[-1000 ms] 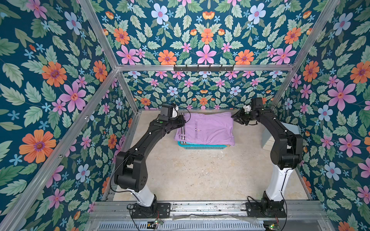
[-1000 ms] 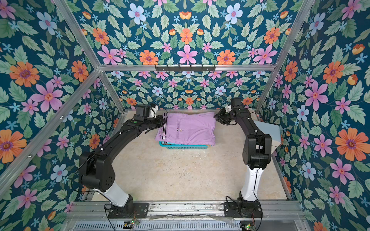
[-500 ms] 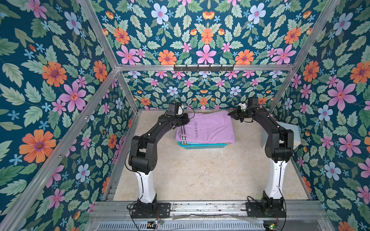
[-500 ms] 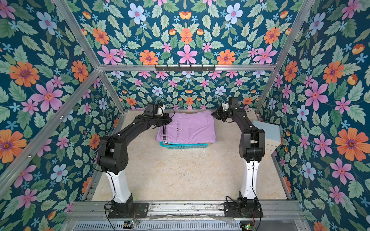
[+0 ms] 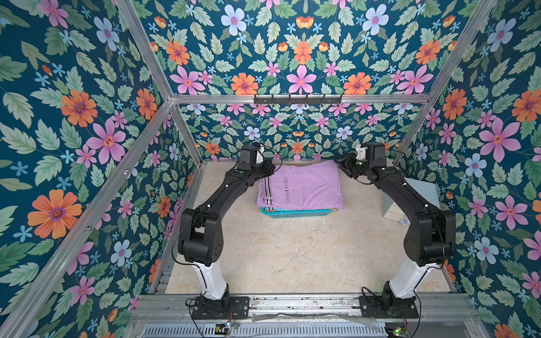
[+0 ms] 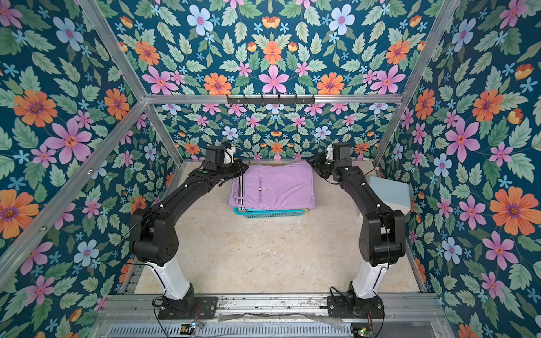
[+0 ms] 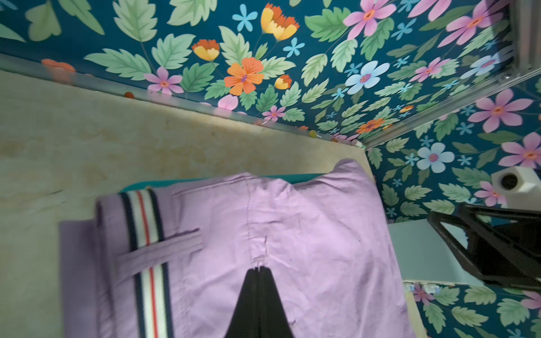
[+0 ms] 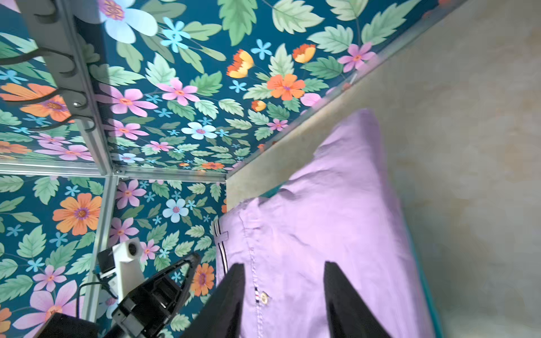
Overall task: Put the folded long pants in the basket
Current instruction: Adjust the long pant in the basket.
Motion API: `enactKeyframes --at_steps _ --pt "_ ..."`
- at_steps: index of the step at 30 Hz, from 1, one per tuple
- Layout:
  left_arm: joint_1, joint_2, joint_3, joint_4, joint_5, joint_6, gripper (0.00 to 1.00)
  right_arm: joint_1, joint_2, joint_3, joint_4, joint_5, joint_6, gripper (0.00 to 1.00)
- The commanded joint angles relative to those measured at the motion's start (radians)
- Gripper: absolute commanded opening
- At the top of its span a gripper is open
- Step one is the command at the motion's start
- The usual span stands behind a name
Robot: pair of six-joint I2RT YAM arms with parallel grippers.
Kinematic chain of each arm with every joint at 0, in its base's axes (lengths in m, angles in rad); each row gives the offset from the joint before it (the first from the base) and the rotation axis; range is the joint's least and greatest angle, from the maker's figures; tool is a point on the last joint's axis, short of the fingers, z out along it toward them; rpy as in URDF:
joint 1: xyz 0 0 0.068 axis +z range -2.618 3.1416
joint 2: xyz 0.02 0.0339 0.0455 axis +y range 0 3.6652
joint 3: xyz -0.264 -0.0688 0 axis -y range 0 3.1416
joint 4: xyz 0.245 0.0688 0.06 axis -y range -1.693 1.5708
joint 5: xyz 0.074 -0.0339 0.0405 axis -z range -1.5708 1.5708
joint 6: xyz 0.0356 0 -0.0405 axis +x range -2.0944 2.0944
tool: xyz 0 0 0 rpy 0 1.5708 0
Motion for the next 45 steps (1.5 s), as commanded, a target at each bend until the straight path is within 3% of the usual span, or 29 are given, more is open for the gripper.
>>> enactKeyframes --at_steps 1,4,7,11,18,21,24,28,31,34,36,39,45 --pt "-0.032 0.091 0.074 0.053 0.040 -0.056 0.00 0.103 0.113 0.065 0.155 0.069 0.123 0.34" --pt "-0.051 0.175 0.130 0.092 0.011 -0.086 0.00 0.184 0.269 0.196 0.159 0.107 0.164 0.19" --pt "-0.048 0.231 0.165 0.088 -0.028 -0.092 0.00 0.218 0.355 0.255 0.210 0.149 0.176 0.15" --pt "-0.012 0.257 0.161 0.093 -0.052 -0.090 0.00 0.186 0.396 0.280 0.163 0.177 0.169 0.11" --pt "0.073 0.220 0.066 0.091 -0.087 -0.058 0.00 0.017 0.278 0.079 0.137 0.174 0.133 0.05" --pt "0.110 0.200 0.019 0.125 -0.073 -0.068 0.00 -0.049 0.236 -0.009 0.220 0.097 0.155 0.04" --pt "0.123 0.177 0.052 0.088 -0.062 -0.059 0.00 -0.047 0.178 -0.008 0.177 0.113 0.082 0.04" --pt "0.119 0.043 0.001 0.101 -0.079 -0.055 0.00 0.006 0.093 0.027 0.080 0.132 -0.004 0.04" --pt "0.093 -0.074 -0.113 0.127 -0.075 -0.058 0.00 0.091 0.028 -0.012 0.044 0.192 -0.036 0.04" --pt "0.020 -0.151 -0.248 0.179 -0.048 -0.077 0.00 0.174 0.012 -0.096 0.113 0.187 0.031 0.04" --pt "-0.064 -0.180 -0.318 0.187 -0.115 -0.062 0.00 0.229 0.017 -0.156 0.174 0.190 0.079 0.04" --pt "-0.159 -0.177 -0.356 0.198 -0.204 -0.057 0.00 0.312 0.025 -0.172 0.130 0.271 0.019 0.04" --pt "-0.176 -0.188 -0.475 0.222 -0.270 -0.047 0.00 0.309 -0.022 -0.321 0.177 0.323 0.013 0.03"
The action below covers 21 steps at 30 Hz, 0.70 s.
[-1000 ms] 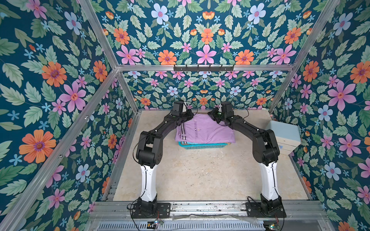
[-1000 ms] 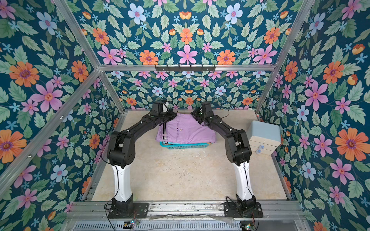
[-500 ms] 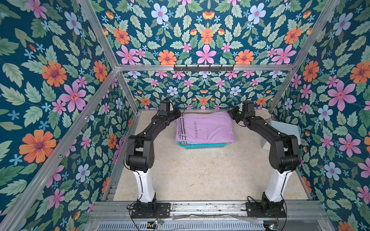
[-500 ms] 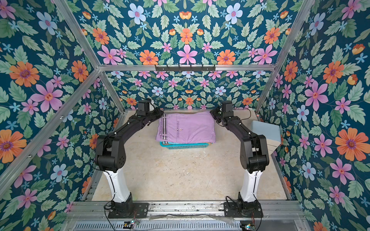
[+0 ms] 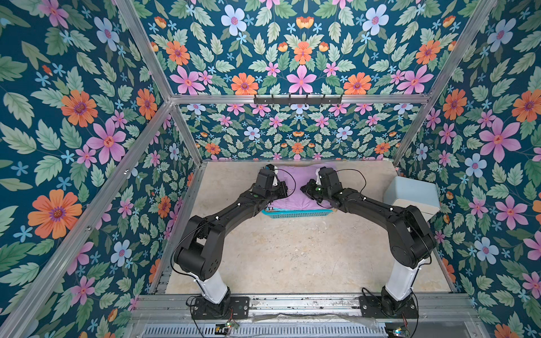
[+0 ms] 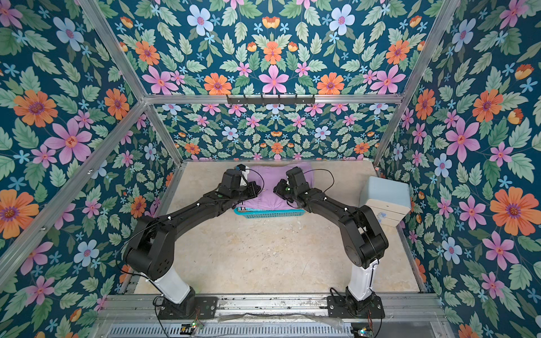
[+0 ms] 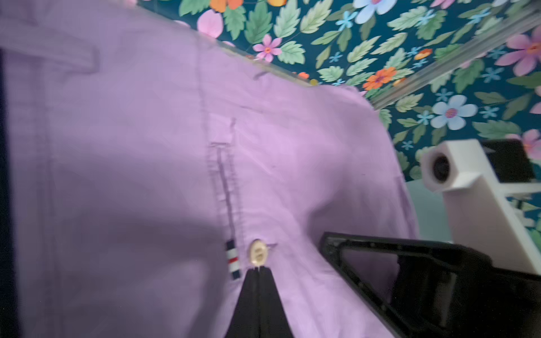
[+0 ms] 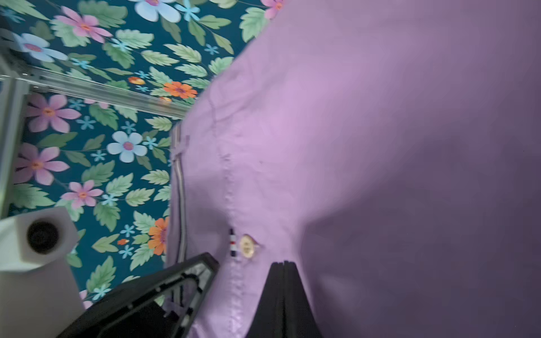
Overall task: Put the folded long pants in the basket
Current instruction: Adjust the long pant in the basket.
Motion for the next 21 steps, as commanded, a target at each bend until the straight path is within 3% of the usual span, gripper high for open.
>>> enactKeyframes --at_steps 1,8,11,15,21 --pt "0.000 -0.022 -0.054 0.009 -0.096 0.025 0.00 -0.035 -0.047 -0.074 0.025 0.074 -0.022 0.03" --pt "0.079 -0.115 -0.147 -0.010 -0.115 0.063 0.00 -0.232 -0.158 -0.292 0.115 -0.026 -0.027 0.02" --pt "0.115 -0.144 -0.159 -0.016 -0.106 0.072 0.00 -0.263 -0.234 -0.318 0.106 -0.045 -0.040 0.01" --pt "0.125 -0.181 -0.166 -0.025 -0.080 0.072 0.00 -0.221 -0.298 -0.310 0.053 -0.055 -0.044 0.02" --pt "0.108 -0.288 -0.218 -0.004 -0.041 0.052 0.00 -0.054 -0.381 -0.295 -0.026 0.014 -0.044 0.02"
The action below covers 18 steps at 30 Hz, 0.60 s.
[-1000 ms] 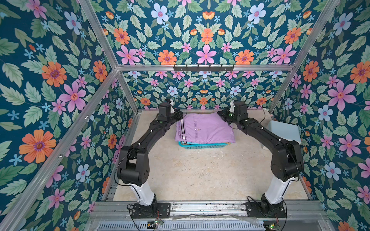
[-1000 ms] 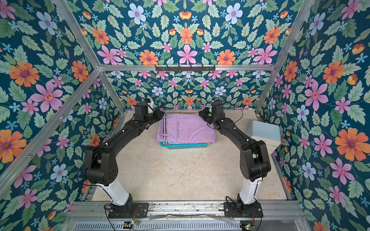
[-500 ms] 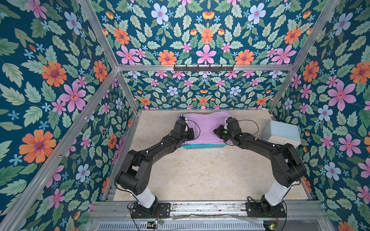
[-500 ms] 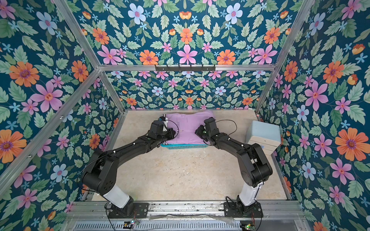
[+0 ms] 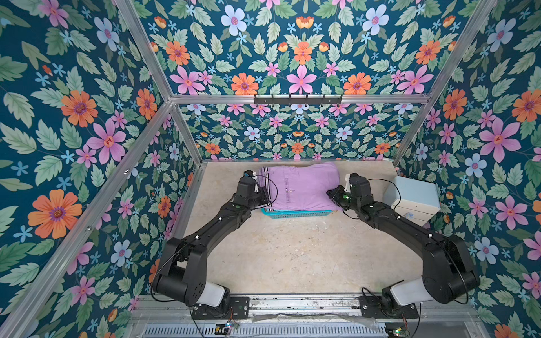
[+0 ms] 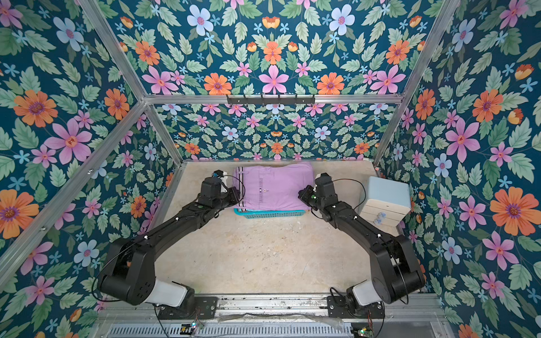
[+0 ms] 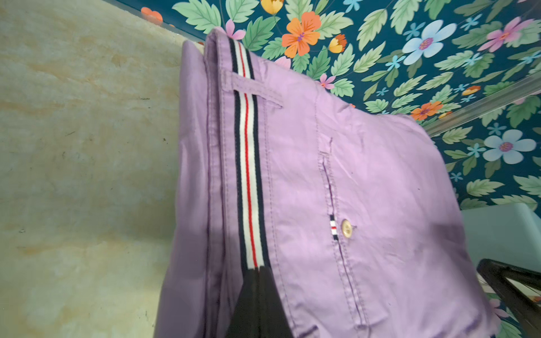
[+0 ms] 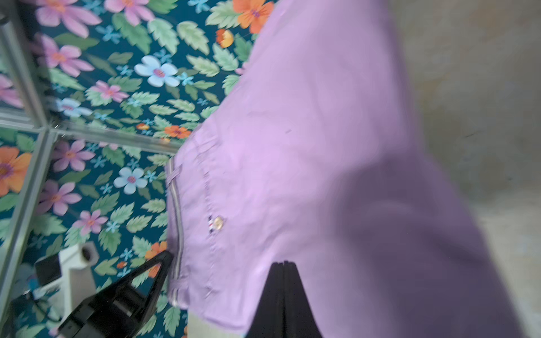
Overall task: Put the folded long pants in the basket
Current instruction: Adjust the long pant in the basket.
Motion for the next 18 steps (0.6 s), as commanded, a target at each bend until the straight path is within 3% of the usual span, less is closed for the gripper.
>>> enactKeyframes --at_steps 1,7,12,18 --pt "-0.015 -0.030 -0.027 -0.002 0.023 -0.006 0.00 0.057 0.007 -0.003 -0.038 0.019 0.009 0.02" --pt "-0.019 0.021 -0.076 0.012 0.009 -0.010 0.00 0.030 0.049 -0.045 -0.009 0.040 0.009 0.02" --pt "-0.007 0.006 -0.086 -0.024 -0.044 0.009 0.00 -0.129 0.026 -0.104 0.006 -0.031 0.010 0.02" --pt "0.030 -0.108 -0.088 -0.109 -0.144 0.006 0.00 -0.284 -0.117 -0.148 -0.064 -0.087 -0.018 0.02"
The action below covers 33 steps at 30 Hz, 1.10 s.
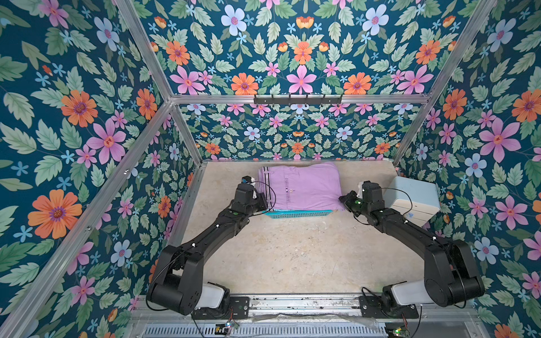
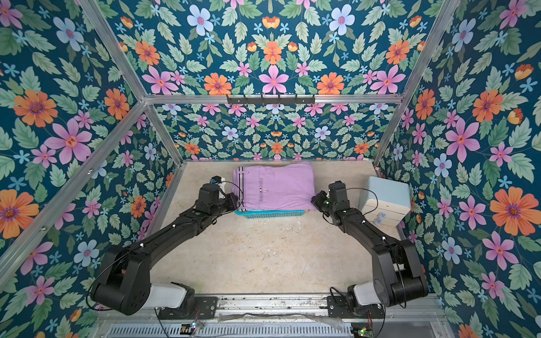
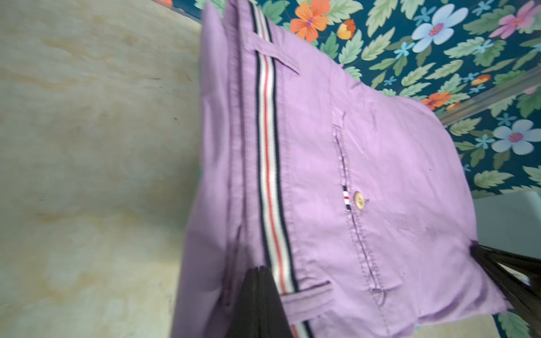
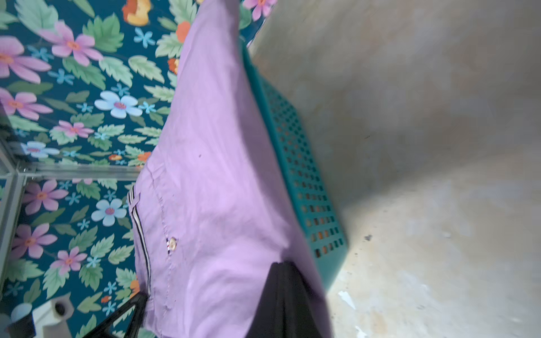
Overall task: Put the folded long pants in the basket
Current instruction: Adjust the long pant in the basket, then reset both arms
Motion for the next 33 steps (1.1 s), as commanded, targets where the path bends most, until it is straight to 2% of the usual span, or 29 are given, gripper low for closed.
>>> enactKeyframes --at_steps 1,3,4,5,6,7,8,9,10,11,12,14,15,17,19,21,22,23,25,26,27,31,32,33 --pt "0.011 -0.073 -0.008 -0.089 -0.131 -0.004 0.00 -0.053 -0.094 0.014 -0.093 -0.029 -0.057 0.02" --pt "0.011 -0.190 -0.074 -0.048 -0.240 -0.021 0.01 -0.065 -0.183 0.061 -0.212 0.045 -0.155 0.06" --pt "0.010 -0.242 -0.107 -0.024 -0.296 -0.023 0.09 -0.064 -0.218 0.074 -0.252 0.093 -0.217 0.10" --pt "0.009 -0.297 -0.136 -0.014 -0.370 -0.019 0.26 -0.064 -0.256 0.078 -0.285 0.150 -0.282 0.17" --pt "0.003 -0.342 -0.155 -0.020 -0.463 -0.013 0.49 -0.064 -0.288 0.067 -0.307 0.226 -0.337 0.29" --pt "-0.005 -0.368 -0.168 -0.042 -0.574 -0.016 0.67 -0.064 -0.316 0.041 -0.309 0.289 -0.382 0.43" --pt "-0.006 -0.387 -0.182 -0.073 -0.700 -0.038 0.88 -0.064 -0.347 -0.008 -0.280 0.348 -0.437 0.56" --pt "-0.008 -0.393 -0.196 -0.089 -0.806 -0.048 0.99 -0.064 -0.381 -0.065 -0.243 0.400 -0.491 0.65" --pt "-0.010 -0.392 -0.211 -0.100 -0.885 -0.052 0.99 -0.064 -0.409 -0.129 -0.201 0.447 -0.523 0.80" --pt "-0.013 -0.384 -0.236 -0.084 -0.950 -0.025 0.99 -0.065 -0.439 -0.198 -0.154 0.509 -0.540 0.99" --pt "-0.020 -0.374 -0.274 -0.023 -0.984 0.051 0.99 -0.064 -0.464 -0.267 -0.105 0.566 -0.543 0.99" --pt "-0.041 -0.345 -0.351 0.139 -0.997 0.210 0.99 -0.064 -0.497 -0.371 -0.006 0.591 -0.590 0.99" --pt "-0.051 -0.329 -0.380 0.206 -0.998 0.265 0.99 -0.065 -0.513 -0.365 -0.045 0.613 -0.588 0.99" --pt "-0.054 -0.289 -0.441 0.334 -0.989 0.317 0.99 -0.058 -0.530 -0.424 0.035 0.638 -0.648 0.99" --pt "-0.055 -0.275 -0.461 0.398 -0.926 0.387 0.98 -0.061 -0.521 -0.503 0.162 0.660 -0.680 0.99" --pt "-0.045 -0.245 -0.536 0.607 -0.876 0.483 0.99 -0.063 -0.476 -0.564 0.297 0.664 -0.712 0.99" --pt "-0.030 -0.214 -0.582 0.729 -0.819 0.527 0.99 -0.064 -0.454 -0.531 0.231 0.680 -0.697 0.99" --pt "-0.004 -0.164 -0.617 0.840 -0.755 0.560 0.99 -0.067 -0.414 -0.533 0.303 0.684 -0.723 0.99" --pt "0.045 -0.047 -0.615 0.980 -0.706 0.589 0.99 -0.083 -0.339 -0.516 0.380 0.667 -0.739 0.99" --pt "0.047 -0.016 -0.583 0.952 -0.675 0.607 0.98 -0.095 -0.298 -0.512 0.436 0.652 -0.742 0.99" --pt "0.067 0.021 -0.571 0.988 -0.618 0.627 0.98 -0.105 -0.258 -0.510 0.505 0.639 -0.743 0.99" --pt "0.134 0.185 -0.523 1.152 -0.537 0.671 0.99 -0.175 -0.080 -0.522 0.794 0.537 -0.756 0.99" --pt "0.155 0.203 -0.508 1.161 -0.555 0.658 0.99 -0.209 -0.009 -0.527 0.854 0.505 -0.724 0.99" --pt "0.175 0.179 -0.500 1.086 -0.528 0.617 0.99 -0.230 0.076 -0.553 1.021 0.500 -0.716 0.99"
